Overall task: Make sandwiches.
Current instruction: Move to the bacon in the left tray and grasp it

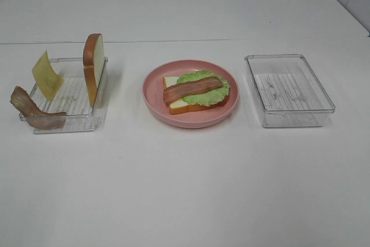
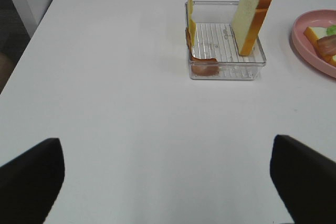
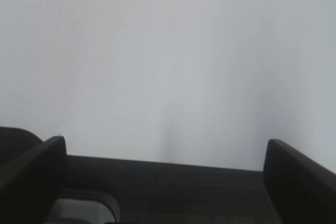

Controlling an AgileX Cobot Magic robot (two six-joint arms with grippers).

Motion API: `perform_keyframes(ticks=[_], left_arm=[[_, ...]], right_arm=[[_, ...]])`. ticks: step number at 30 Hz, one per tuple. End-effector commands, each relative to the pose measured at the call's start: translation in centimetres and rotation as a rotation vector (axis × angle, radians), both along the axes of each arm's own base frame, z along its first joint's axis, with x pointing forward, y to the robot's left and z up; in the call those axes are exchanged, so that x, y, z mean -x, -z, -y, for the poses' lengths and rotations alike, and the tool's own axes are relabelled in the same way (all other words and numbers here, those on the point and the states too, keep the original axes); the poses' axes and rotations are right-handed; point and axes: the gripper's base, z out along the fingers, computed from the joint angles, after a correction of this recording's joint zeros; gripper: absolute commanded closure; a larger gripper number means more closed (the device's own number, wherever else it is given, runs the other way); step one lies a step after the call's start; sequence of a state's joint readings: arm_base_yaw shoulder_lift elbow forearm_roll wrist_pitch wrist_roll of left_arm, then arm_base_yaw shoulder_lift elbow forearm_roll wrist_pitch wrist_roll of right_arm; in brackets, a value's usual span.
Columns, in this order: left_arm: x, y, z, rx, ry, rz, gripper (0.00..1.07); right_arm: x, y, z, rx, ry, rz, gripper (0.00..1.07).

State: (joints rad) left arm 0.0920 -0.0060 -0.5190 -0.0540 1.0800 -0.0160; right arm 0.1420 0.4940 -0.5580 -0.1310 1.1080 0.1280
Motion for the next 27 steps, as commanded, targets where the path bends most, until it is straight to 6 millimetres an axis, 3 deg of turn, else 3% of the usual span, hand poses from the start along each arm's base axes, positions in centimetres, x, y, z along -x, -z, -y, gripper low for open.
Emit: perform_keyframes(ticks=[1,5,7,13,27], left_arm=[[0.1,0.0,0.1,0.005,0.002,0.01,0.06],[0.1,0.0,0.1,0.005,0.002,0.01,0.06],[0.1,0.0,0.1,0.005,0.002,0.01,0.06],[0.1,0.0,0.1,0.005,0.002,0.01,0.06],[0.1,0.0,0.1,0.005,0.002,0.01,0.06]], right_arm=[[2.0,0.4,0.4,-0.004,0.01,0.108,0.08],[3.6,1.0,0.6,-0.015,0.011,0.189,0.08],[5.3,1.6,0.8,-0.034,0.01,0.29,0.08],[6.8,1.7,1.0,-0.05,0.01,0.403,0.08],[7.3,1.8,0.8,-0.043,0.127,0.431,0.08]])
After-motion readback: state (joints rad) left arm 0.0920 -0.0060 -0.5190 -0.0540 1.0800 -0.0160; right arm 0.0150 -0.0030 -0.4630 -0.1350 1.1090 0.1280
